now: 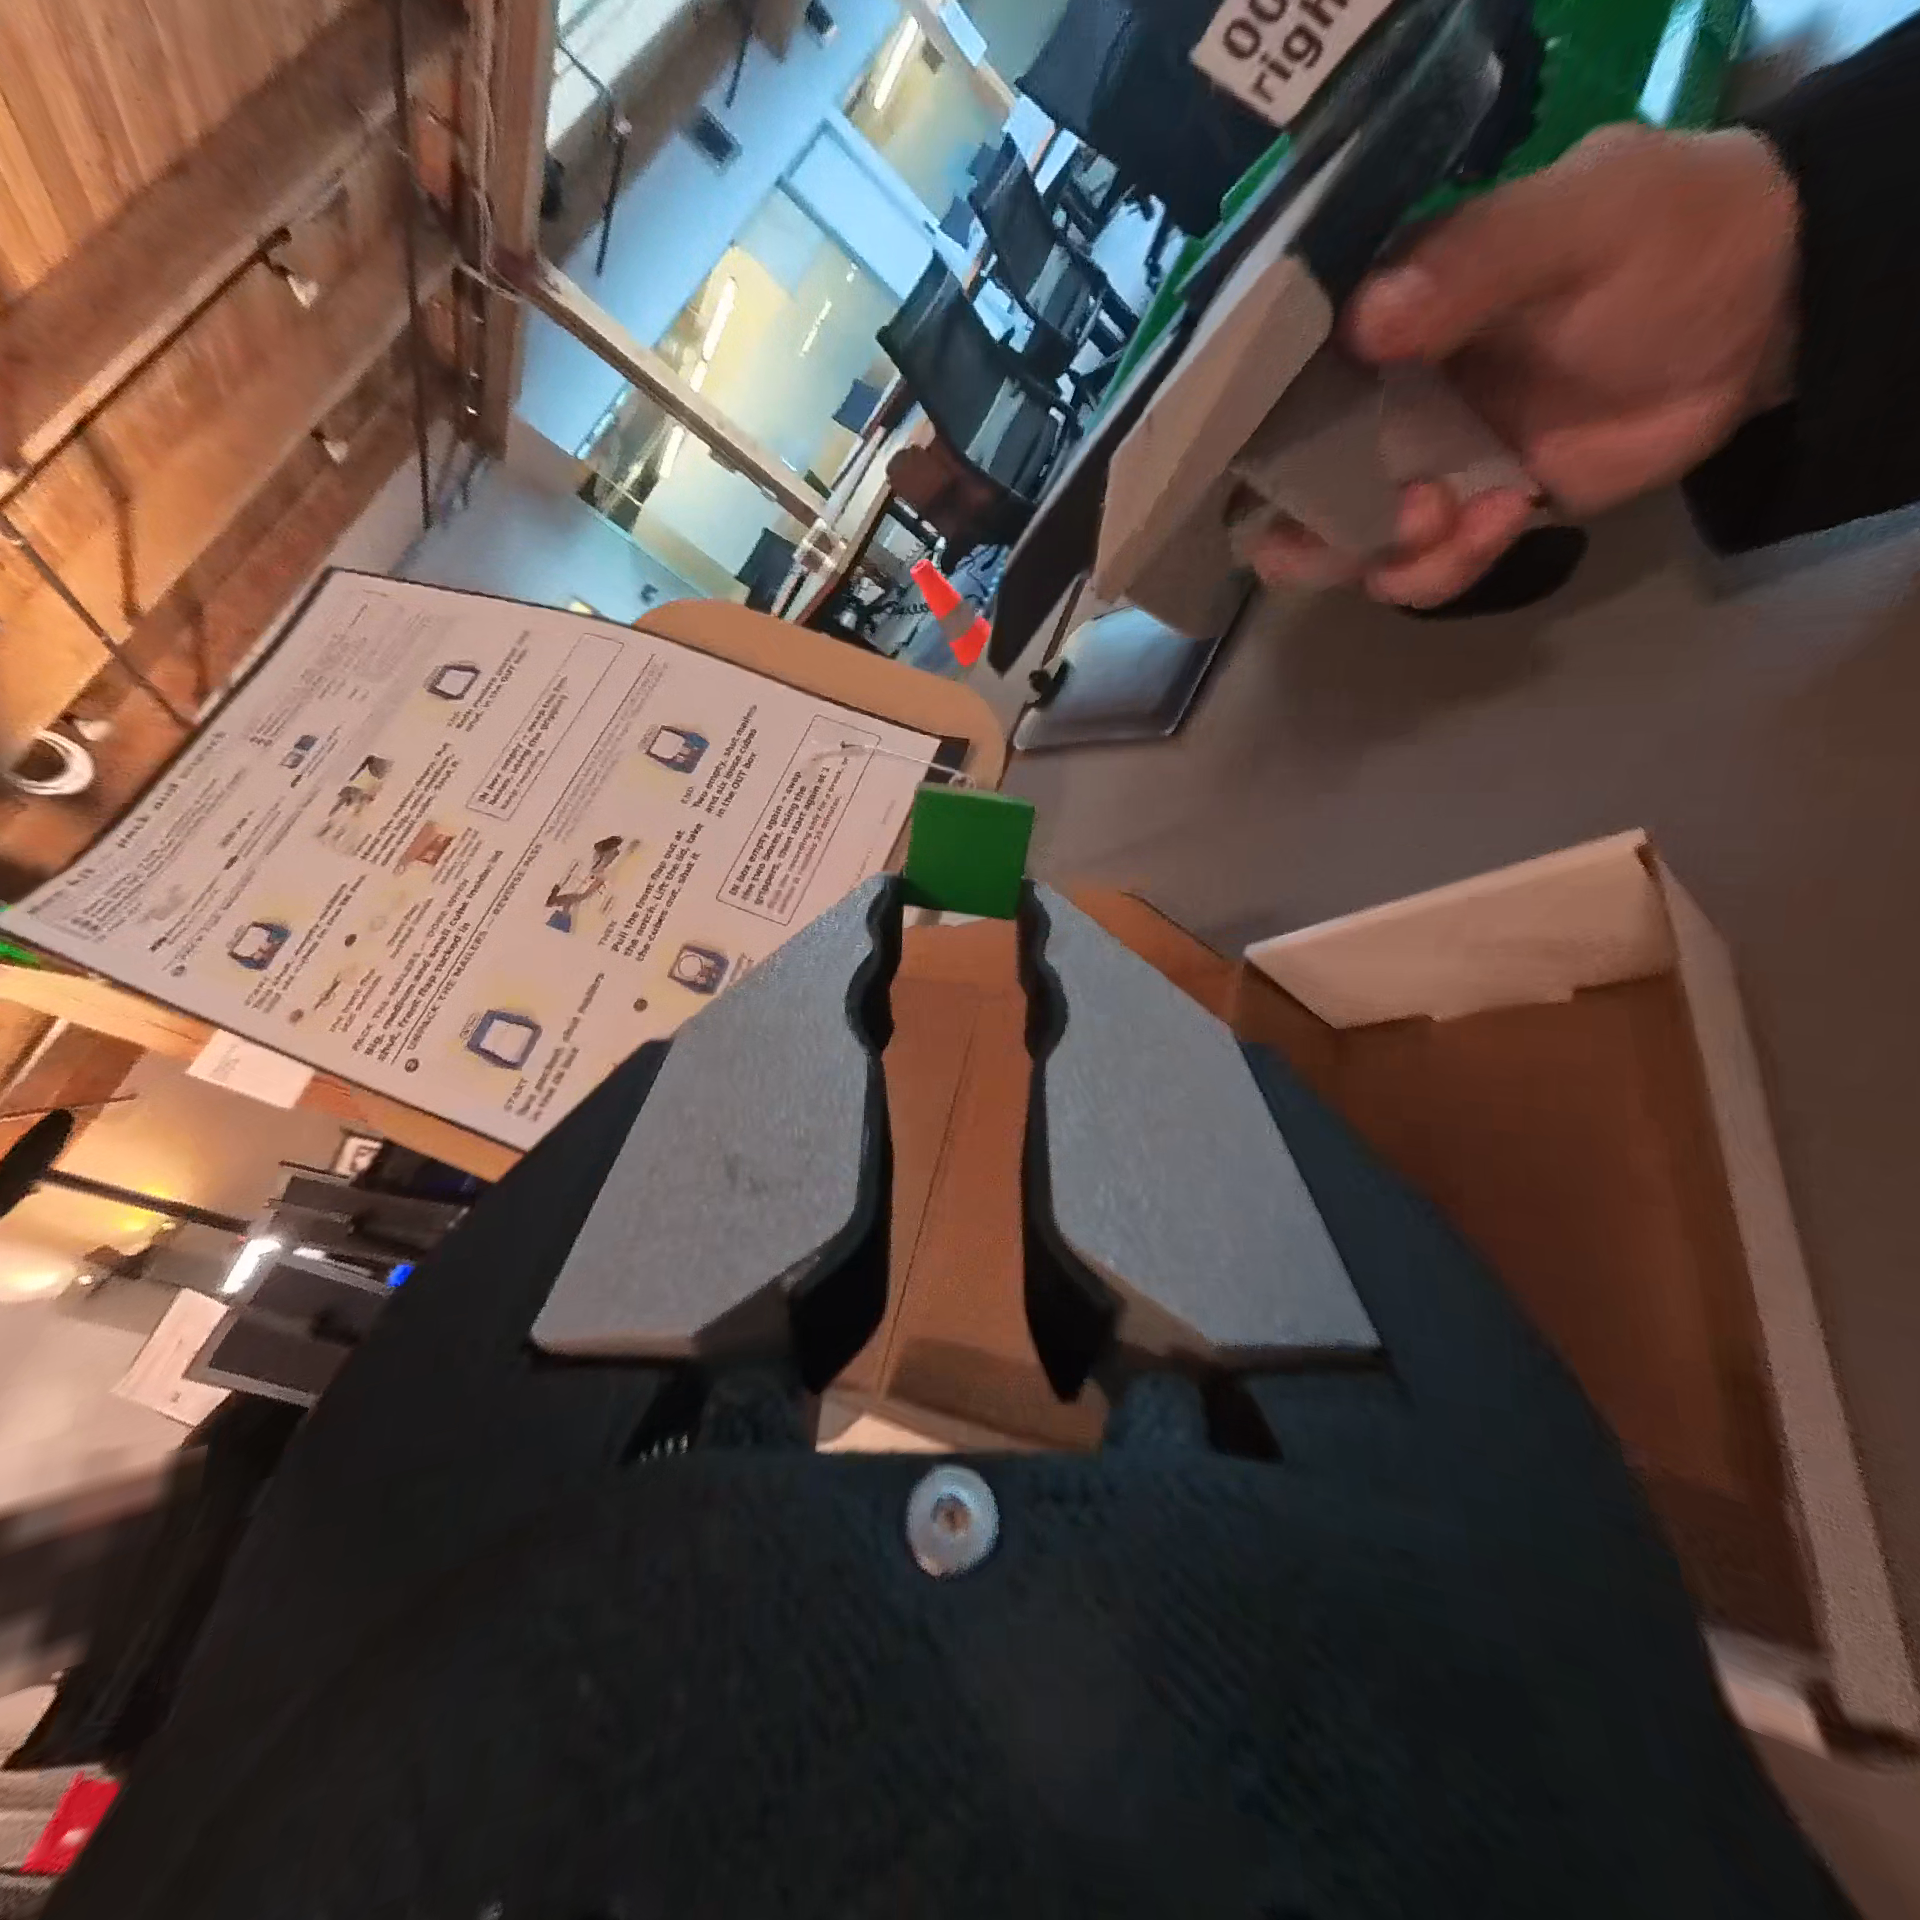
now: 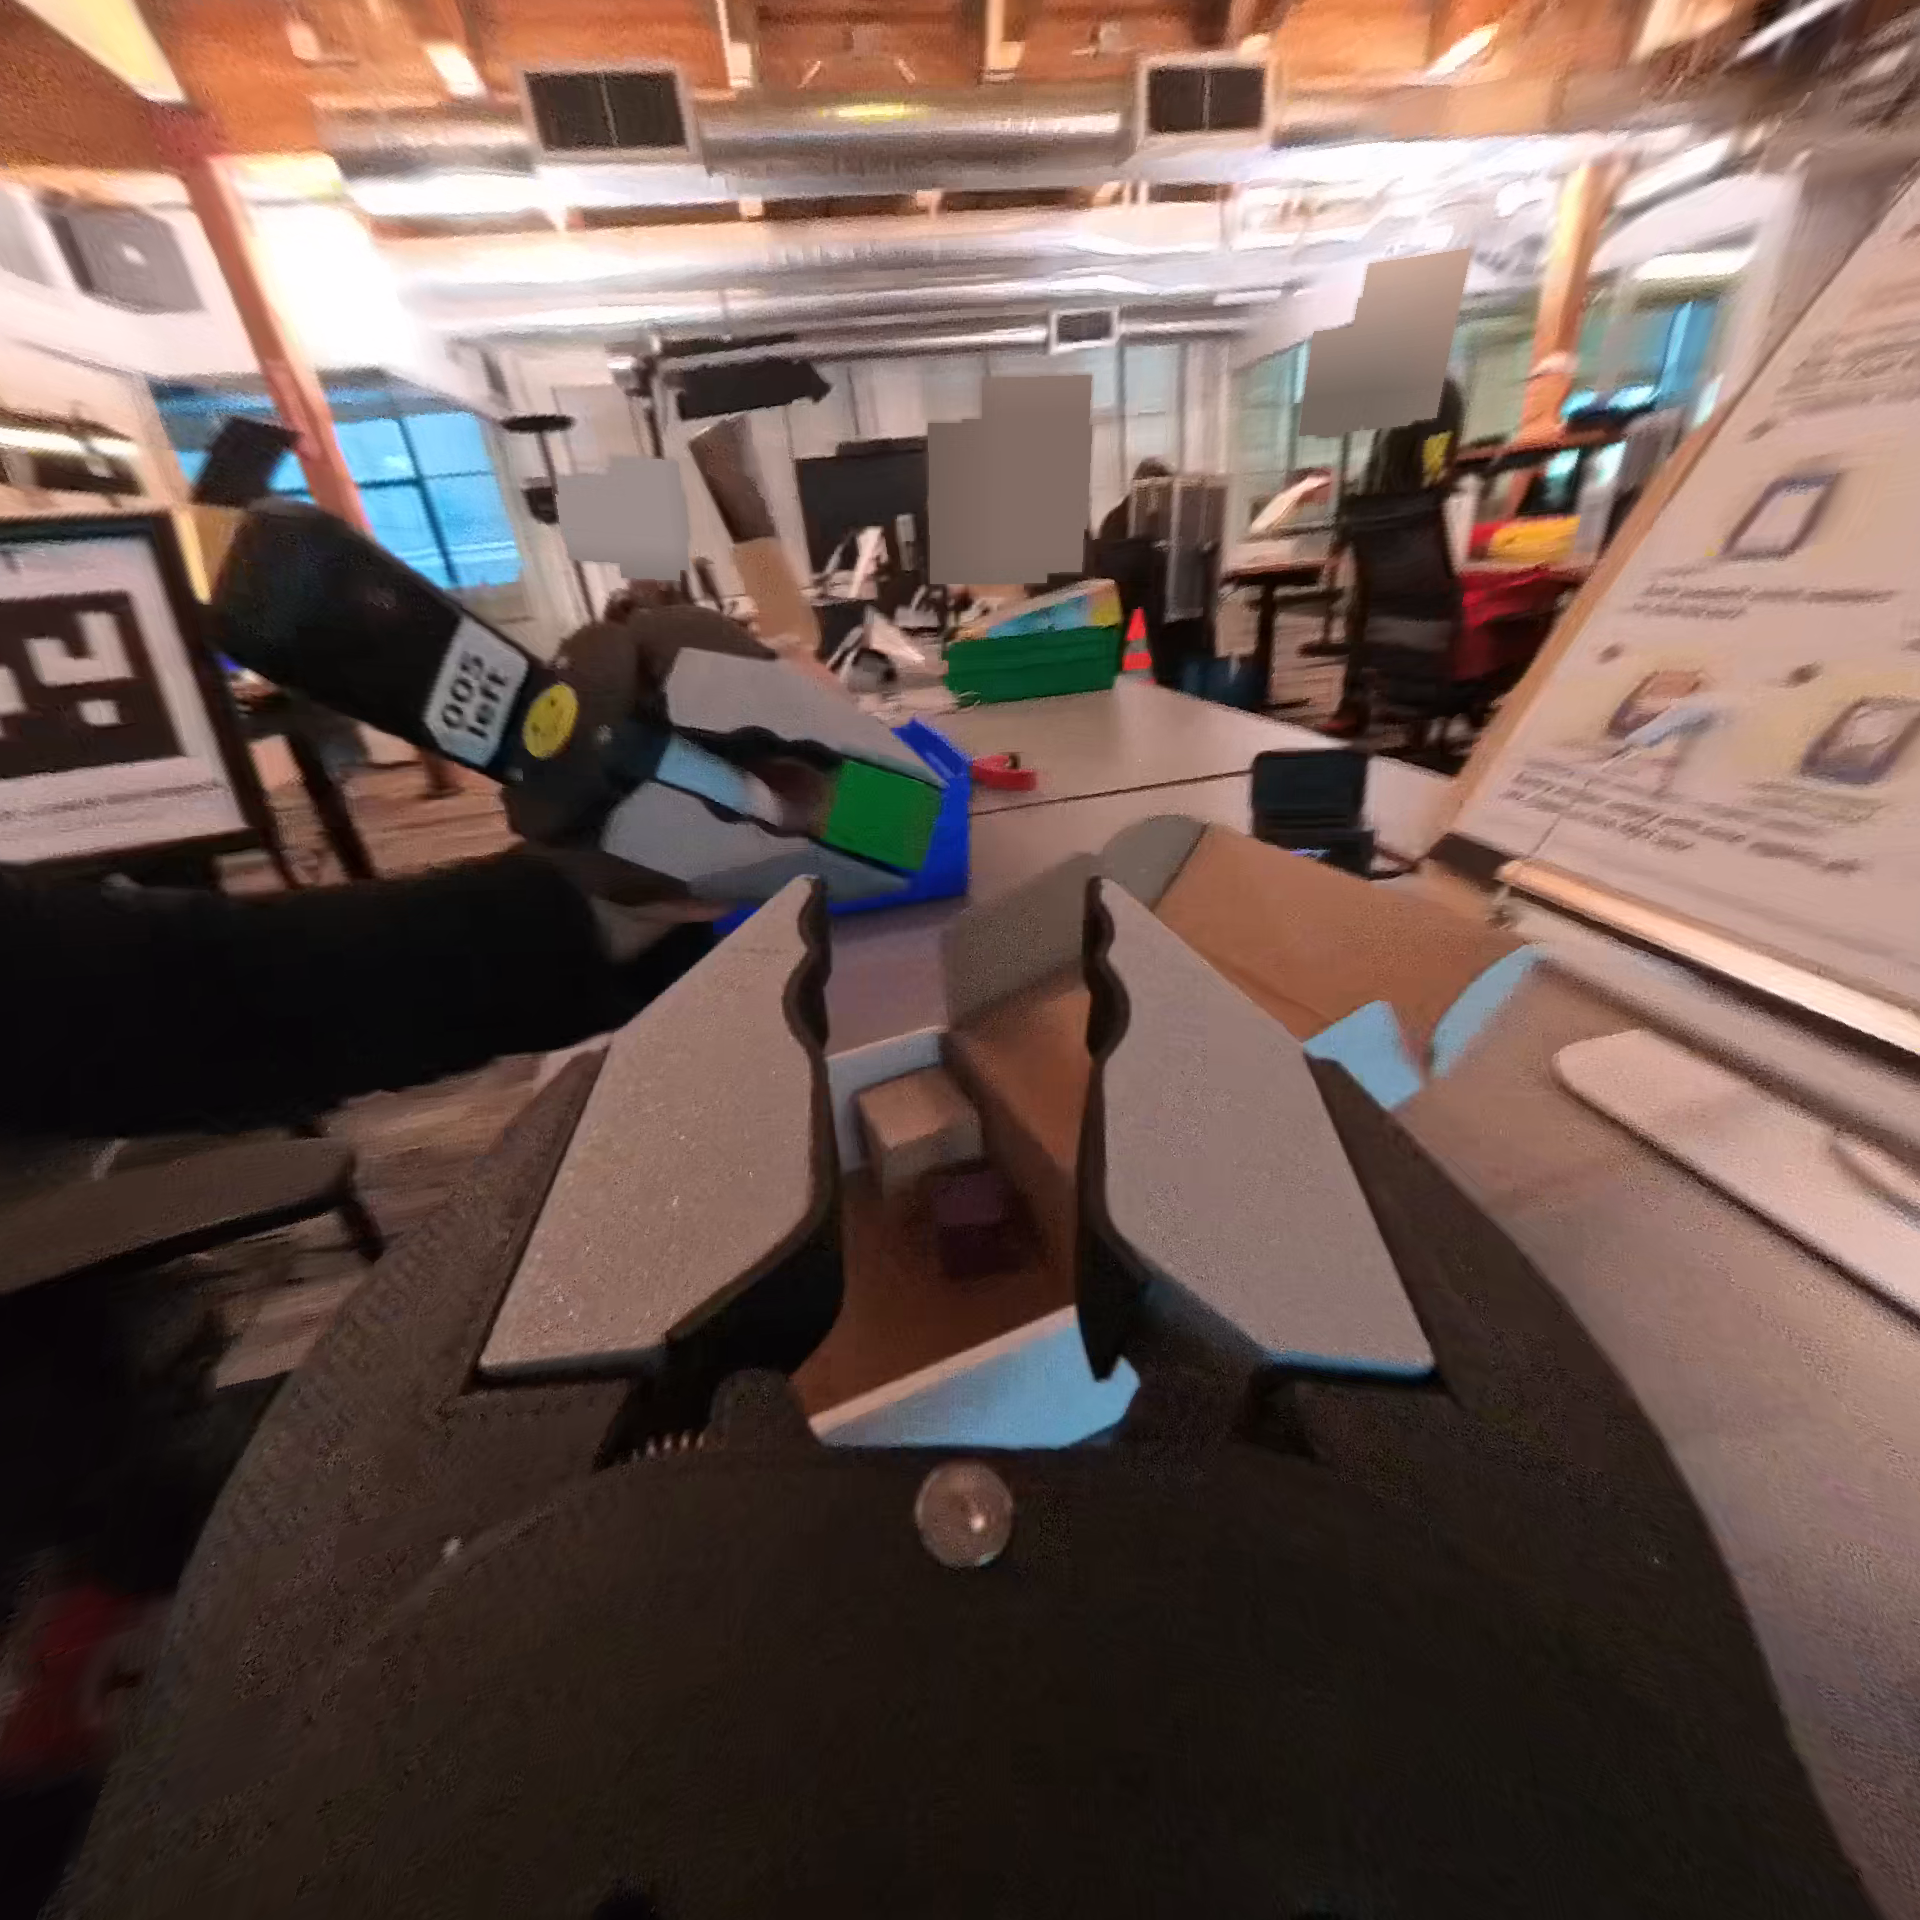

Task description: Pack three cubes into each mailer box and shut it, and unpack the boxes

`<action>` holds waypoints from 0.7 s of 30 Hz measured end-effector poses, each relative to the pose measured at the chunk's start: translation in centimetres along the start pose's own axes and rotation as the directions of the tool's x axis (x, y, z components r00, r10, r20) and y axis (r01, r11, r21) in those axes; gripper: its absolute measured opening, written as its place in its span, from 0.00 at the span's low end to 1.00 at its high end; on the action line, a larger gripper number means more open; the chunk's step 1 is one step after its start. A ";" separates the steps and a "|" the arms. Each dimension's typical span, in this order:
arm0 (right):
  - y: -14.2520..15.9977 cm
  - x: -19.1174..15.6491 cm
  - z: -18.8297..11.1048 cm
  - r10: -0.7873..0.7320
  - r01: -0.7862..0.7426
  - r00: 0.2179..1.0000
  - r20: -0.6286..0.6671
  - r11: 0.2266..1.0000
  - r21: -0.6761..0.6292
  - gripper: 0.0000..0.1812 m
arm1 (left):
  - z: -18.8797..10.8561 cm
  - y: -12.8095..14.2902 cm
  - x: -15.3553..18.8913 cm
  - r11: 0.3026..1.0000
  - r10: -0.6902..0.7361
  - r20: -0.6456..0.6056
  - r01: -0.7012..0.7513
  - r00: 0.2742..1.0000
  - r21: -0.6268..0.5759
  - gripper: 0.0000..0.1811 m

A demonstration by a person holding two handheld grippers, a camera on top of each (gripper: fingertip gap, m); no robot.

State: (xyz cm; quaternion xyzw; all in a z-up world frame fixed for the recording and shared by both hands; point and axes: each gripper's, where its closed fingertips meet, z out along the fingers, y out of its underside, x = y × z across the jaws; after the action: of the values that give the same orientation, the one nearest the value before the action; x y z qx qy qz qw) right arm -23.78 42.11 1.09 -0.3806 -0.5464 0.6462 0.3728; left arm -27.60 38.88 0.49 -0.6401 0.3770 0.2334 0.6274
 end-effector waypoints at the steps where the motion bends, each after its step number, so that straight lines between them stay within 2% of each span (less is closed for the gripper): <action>1: 0.4 -0.2 0.4 0.028 -0.028 1.000 0.013 0.999 -0.017 0.26 | 0.7 0.3 0.3 1.000 0.015 0.010 -0.015 1.000 -0.008 0.11; 4: 1.8 0.7 1.3 0.051 -0.054 0.998 -0.043 0.996 -0.075 0.25 | 2.0 1.7 1.1 0.991 0.108 0.026 -0.106 0.994 -0.083 0.11; 6: 2.4 0.3 1.9 0.076 -0.078 0.997 -0.026 0.992 -0.096 0.23 | 2.4 2.4 1.6 0.977 0.179 0.018 -0.175 0.984 -0.120 0.11; 9: 3.5 0.4 2.9 0.092 -0.100 0.994 -0.062 0.984 -0.146 0.20 | 2.8 2.5 2.6 0.964 0.237 0.001 -0.235 0.971 -0.125 0.11; 11: 4.2 0.1 3.5 0.087 -0.098 0.994 -0.065 0.979 -0.179 0.11 | 3.0 2.5 3.0 0.956 0.269 0.005 -0.266 0.963 -0.126 0.11; 15: 5.1 0.3 4.0 0.095 -0.114 0.991 -0.096 0.969 -0.219 0.11 | 2.9 3.0 2.9 0.942 0.304 0.034 -0.295 0.952 -0.163 0.11; 18: 5.3 0.6 3.8 0.071 -0.098 0.991 -0.117 0.965 -0.243 0.11 | 2.4 2.6 3.2 0.971 0.217 0.029 -0.213 0.976 -0.106 0.11; 21: 6.0 0.5 3.2 -0.022 -0.015 0.994 -0.111 0.947 -0.322 0.10 | -0.1 0.7 1.8 0.994 -0.049 0.004 0.049 0.999 0.098 0.11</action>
State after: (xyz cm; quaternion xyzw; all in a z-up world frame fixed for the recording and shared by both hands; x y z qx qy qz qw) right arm -27.30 40.44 -4.53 -0.4714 -0.6233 0.5250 0.3370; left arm -27.06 38.45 -1.37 -0.6169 0.3700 0.2013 0.6648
